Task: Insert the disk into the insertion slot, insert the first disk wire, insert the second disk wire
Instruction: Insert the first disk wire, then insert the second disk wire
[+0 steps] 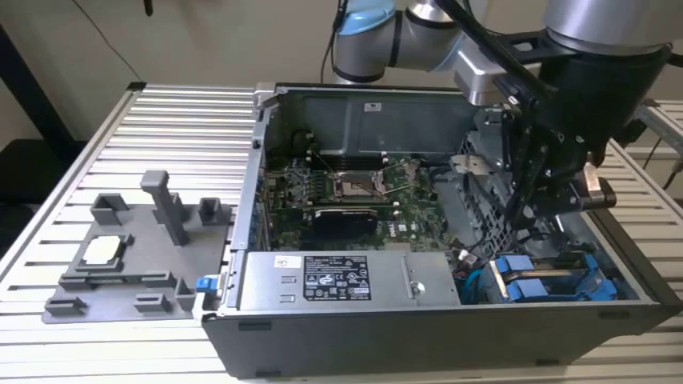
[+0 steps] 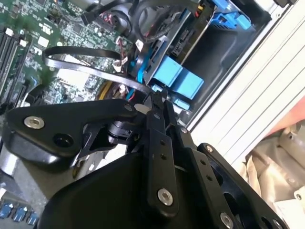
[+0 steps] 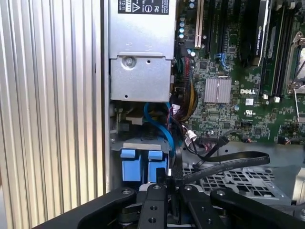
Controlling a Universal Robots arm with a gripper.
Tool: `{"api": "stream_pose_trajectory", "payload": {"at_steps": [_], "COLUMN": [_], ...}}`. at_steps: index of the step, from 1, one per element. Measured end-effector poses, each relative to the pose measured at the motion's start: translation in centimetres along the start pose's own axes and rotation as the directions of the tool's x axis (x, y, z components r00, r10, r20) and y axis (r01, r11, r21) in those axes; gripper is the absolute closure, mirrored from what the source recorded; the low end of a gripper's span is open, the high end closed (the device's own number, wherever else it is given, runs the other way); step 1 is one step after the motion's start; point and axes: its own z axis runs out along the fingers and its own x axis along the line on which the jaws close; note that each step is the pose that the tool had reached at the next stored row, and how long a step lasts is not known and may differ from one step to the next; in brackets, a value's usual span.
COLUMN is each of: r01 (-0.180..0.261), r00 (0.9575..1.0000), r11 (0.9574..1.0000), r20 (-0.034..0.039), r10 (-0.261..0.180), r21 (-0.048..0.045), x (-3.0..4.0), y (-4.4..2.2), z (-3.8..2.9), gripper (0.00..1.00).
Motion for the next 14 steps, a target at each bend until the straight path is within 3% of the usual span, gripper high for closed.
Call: {"api": "stream_pose_trajectory", "payload": {"at_steps": [7,11,14], "r01": [-0.003,-0.004,-0.004], "r00": [0.9995,0.9989,0.9987], "r11": [1.0000,0.9999,0.9996], "r20": [0.0323,0.0458,0.0499], "r10": [0.004,0.005,0.005], "r21": [-0.0064,-0.0149,-0.0291], "x": [0.32,0.53,0.67], "y": [-1.04,-1.66,-2.14], "z": [0.13,0.21,0.27], "gripper": [0.84,0.84,0.84]}}
